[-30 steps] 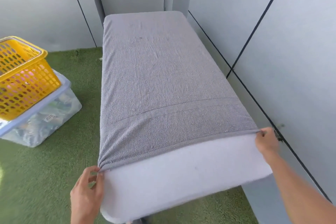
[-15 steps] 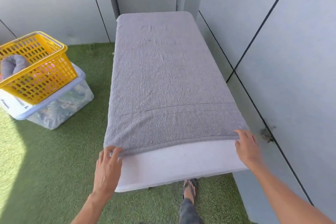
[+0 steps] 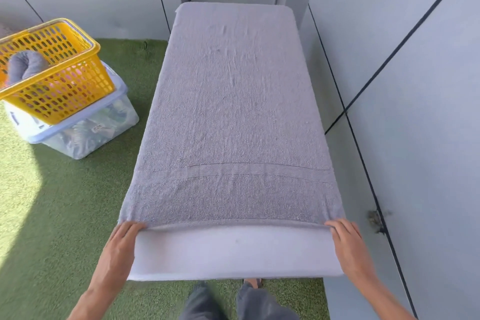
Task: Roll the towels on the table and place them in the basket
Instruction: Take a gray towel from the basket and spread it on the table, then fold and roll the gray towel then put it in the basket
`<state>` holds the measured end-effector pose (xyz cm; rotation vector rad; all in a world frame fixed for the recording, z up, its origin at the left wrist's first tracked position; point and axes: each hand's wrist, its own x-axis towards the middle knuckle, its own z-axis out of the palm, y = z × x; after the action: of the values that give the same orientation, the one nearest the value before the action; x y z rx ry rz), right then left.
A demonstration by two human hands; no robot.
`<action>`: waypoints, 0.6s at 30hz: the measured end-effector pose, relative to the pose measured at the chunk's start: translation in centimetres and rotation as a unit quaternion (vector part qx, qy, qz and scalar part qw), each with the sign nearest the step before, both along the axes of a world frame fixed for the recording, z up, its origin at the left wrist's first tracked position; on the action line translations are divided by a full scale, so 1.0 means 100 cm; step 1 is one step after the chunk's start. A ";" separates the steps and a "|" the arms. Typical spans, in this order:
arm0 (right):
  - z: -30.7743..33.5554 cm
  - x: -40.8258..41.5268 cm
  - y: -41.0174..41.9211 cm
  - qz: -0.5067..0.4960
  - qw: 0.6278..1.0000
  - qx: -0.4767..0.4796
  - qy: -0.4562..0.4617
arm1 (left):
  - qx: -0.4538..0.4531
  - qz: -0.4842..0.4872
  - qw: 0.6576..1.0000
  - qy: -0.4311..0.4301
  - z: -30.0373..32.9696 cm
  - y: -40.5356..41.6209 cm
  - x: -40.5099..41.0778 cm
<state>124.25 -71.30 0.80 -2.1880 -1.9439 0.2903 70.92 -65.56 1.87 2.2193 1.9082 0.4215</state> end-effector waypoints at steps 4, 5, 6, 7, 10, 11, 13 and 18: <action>0.007 0.006 -0.002 -0.018 0.999 -0.002 0.035 | -0.060 0.024 0.997 -0.032 -0.003 -0.010 -0.015; 0.010 0.008 0.000 -0.028 0.998 -0.021 0.046 | -0.077 0.033 0.995 -0.047 -0.002 -0.010 -0.018; 0.016 0.011 0.004 -0.032 0.996 -0.057 0.059 | -0.086 0.039 0.994 -0.057 0.000 -0.010 -0.020; 0.019 0.015 0.009 -0.026 0.992 -0.089 0.080 | -0.100 0.044 0.992 -0.065 0.002 -0.008 -0.021; 0.038 0.019 0.025 -0.022 0.979 -0.165 0.116 | -0.134 0.075 0.982 -0.113 0.012 0.006 -0.019; 0.045 0.018 0.031 -0.028 0.975 -0.179 0.127 | -0.144 0.078 0.976 -0.140 0.017 0.012 -0.019; 0.051 0.017 0.043 -0.050 0.968 -0.205 0.137 | -0.162 0.055 0.971 -0.166 0.022 0.024 -0.021; 0.046 0.007 0.045 -0.135 0.969 -0.169 0.119 | -0.118 0.031 0.991 -0.058 0.024 0.034 -0.021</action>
<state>124.91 -66.83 5.42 -2.4510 -1.5381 0.8472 68.84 -62.13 4.27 1.9481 1.8628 0.3089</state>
